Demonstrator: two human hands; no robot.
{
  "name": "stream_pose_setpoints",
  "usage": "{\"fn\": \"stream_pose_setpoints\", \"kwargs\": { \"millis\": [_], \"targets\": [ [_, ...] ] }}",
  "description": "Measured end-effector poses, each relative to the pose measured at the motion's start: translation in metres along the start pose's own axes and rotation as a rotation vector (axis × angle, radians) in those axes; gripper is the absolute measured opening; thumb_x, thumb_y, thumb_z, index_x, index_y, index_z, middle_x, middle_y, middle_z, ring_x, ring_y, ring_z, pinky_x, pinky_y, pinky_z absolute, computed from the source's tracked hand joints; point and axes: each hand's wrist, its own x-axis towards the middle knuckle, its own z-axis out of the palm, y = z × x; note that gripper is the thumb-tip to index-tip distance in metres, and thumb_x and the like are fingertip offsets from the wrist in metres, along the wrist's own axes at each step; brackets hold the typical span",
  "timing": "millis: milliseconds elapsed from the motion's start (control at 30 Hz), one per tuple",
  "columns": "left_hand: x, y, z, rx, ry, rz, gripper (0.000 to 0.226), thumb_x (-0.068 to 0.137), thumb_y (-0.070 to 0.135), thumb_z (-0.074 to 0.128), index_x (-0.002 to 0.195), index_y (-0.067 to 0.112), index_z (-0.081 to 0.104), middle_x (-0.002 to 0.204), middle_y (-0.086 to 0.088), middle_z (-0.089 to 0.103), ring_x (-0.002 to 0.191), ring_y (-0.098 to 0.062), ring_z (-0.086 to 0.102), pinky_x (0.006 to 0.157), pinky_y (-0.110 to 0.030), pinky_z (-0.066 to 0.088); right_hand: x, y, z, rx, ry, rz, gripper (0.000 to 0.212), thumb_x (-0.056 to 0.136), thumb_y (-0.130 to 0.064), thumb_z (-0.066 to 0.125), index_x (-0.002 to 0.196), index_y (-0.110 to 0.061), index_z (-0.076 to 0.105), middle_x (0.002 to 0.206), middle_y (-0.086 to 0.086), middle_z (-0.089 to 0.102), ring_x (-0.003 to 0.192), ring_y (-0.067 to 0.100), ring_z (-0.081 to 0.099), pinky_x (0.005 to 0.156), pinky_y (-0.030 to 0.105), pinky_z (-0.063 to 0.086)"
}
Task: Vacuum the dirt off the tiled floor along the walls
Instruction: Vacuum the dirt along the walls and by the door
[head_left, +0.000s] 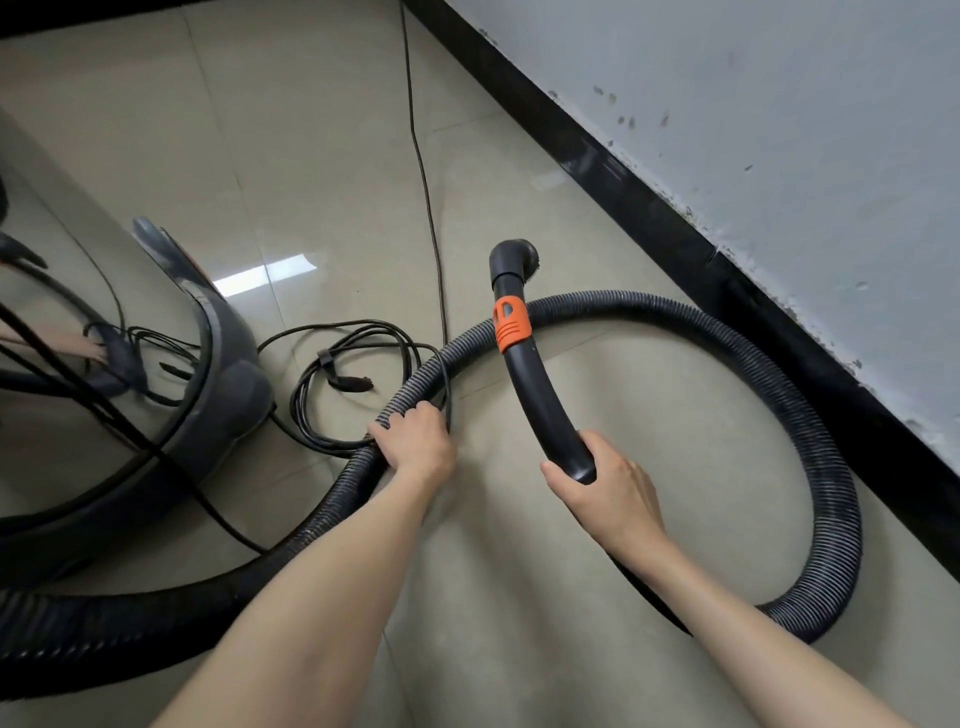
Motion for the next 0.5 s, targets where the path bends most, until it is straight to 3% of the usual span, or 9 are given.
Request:
{"fn": "stream_pose_setpoints", "kwargs": {
  "millis": [67,200,333,433,500],
  "targets": [
    [0.002,-0.003,0.000,-0.078,0.030,-0.018,0.020,0.091,0.018,0.045,0.109,0.018,0.054,0.115,-0.006,0.063,0.114,-0.026,0.054,0.094,-0.039,0.031,-0.005,0.009,-0.002,-0.024,-0.008,0.003,0.022,0.087,-0.042,0.063,0.092,-0.023,0.053,0.075,-0.008,0.054,0.070,0.010,0.053,0.057,0.021,0.036],
    [0.016,-0.021,-0.018,-0.551,-0.035,-0.059,0.022,0.092,0.022,0.050,0.109,0.014,0.060,0.108,-0.013,0.064,0.108,-0.031,0.057,0.091,-0.037,0.040,-0.017,0.021,-0.007,-0.078,-0.040,-0.015,0.022,0.087,-0.043,0.062,0.099,-0.027,0.055,0.081,-0.008,0.057,0.076,0.017,0.056,0.065,0.029,0.041],
    [0.023,-0.042,-0.052,-1.045,-0.098,-0.101,0.017,0.093,0.018,0.052,0.086,0.010,0.065,0.070,-0.011,0.057,0.064,-0.024,0.054,0.061,-0.025,0.043,-0.028,0.023,-0.008,-0.194,-0.078,-0.090,0.028,0.089,-0.046,0.060,0.109,-0.027,0.055,0.091,-0.012,0.056,0.085,0.021,0.059,0.071,0.032,0.043],
    [0.023,-0.051,-0.075,-1.156,-0.074,-0.121,0.020,0.095,0.019,0.047,0.084,0.012,0.063,0.066,-0.004,0.050,0.057,-0.018,0.044,0.058,-0.025,0.039,-0.034,0.022,-0.012,-0.277,-0.069,-0.153,0.032,0.089,-0.049,0.058,0.112,-0.026,0.054,0.089,-0.014,0.049,0.088,0.018,0.058,0.067,0.030,0.037],
    [0.019,-0.055,-0.090,-1.241,-0.074,-0.163,0.023,0.098,0.020,0.044,0.083,0.012,0.059,0.062,-0.001,0.044,0.050,-0.014,0.042,0.048,-0.018,0.037,-0.040,0.021,-0.016,-0.324,-0.070,-0.174,0.034,0.089,-0.052,0.056,0.115,-0.028,0.052,0.097,-0.012,0.054,0.093,0.017,0.058,0.070,0.030,0.040]
  ]
}}
